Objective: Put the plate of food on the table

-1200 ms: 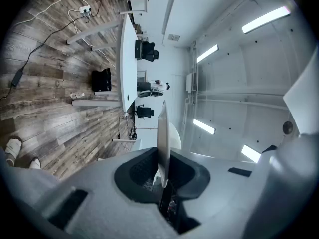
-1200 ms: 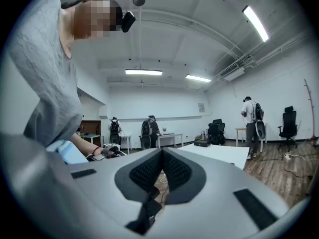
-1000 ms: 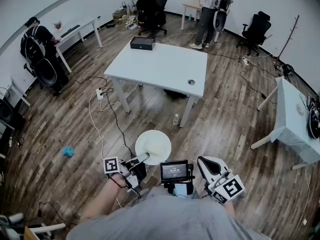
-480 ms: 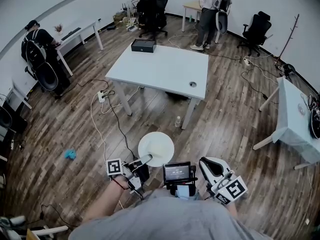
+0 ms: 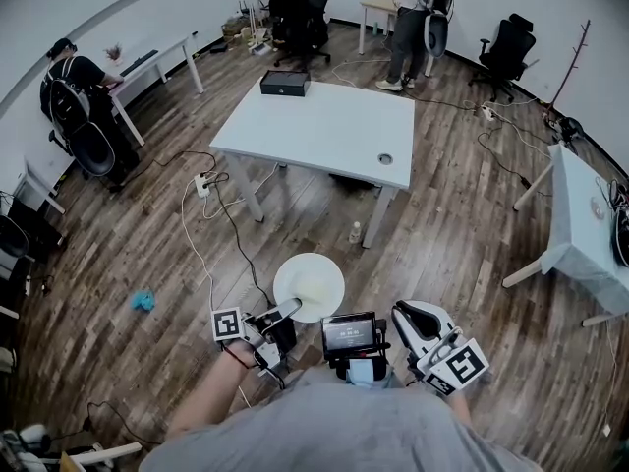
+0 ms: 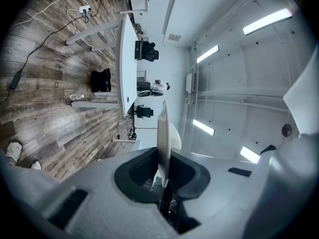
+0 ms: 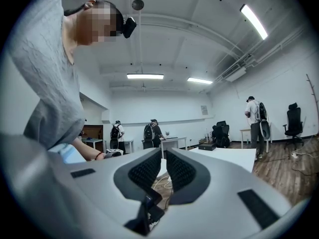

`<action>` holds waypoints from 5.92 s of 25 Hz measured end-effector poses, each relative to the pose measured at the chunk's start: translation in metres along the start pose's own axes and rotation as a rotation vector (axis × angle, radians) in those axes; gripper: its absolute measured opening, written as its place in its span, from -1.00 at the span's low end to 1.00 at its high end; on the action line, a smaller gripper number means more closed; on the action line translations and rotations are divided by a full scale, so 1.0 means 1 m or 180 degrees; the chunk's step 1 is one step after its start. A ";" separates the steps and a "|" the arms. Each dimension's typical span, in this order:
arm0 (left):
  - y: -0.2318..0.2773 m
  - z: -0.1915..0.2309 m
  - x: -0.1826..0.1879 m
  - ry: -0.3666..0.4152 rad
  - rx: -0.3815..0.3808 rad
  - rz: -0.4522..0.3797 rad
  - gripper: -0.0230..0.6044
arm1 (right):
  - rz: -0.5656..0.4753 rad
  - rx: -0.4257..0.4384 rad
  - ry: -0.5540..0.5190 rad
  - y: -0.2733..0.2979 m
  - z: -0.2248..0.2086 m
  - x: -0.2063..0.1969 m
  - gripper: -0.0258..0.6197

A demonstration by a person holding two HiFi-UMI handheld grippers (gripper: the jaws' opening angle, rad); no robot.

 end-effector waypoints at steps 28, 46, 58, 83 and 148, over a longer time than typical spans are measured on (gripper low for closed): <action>0.084 -0.015 0.060 0.0112 0.0042 0.0349 -0.81 | -0.0148 0.0107 -0.0004 0.075 -0.041 -0.004 -0.82; 0.212 -0.032 0.134 0.0161 0.0088 0.0214 -0.81 | -0.0174 0.0224 0.0094 0.114 -0.184 -0.021 -0.82; 0.299 -0.033 0.175 0.0177 0.0060 0.0015 -0.81 | -0.0223 0.0448 0.0065 0.137 -0.277 -0.037 -0.82; 0.360 -0.025 0.392 0.0007 0.0222 0.0183 -0.81 | -0.0043 0.0396 0.0049 0.320 -0.354 -0.061 -0.82; 0.509 0.126 0.574 0.0896 0.2284 0.1374 -0.39 | 0.0518 -0.0105 0.0140 0.370 -0.460 -0.126 -0.82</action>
Point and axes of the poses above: the fingertips, and each gripper's own axes: y forward along the fingers, z to its left, x out of its top, the point moved 3 cm from there along -y, backward along the fingers, and after that the axes turned 15 degrees about -y, right-handed, at the moved point
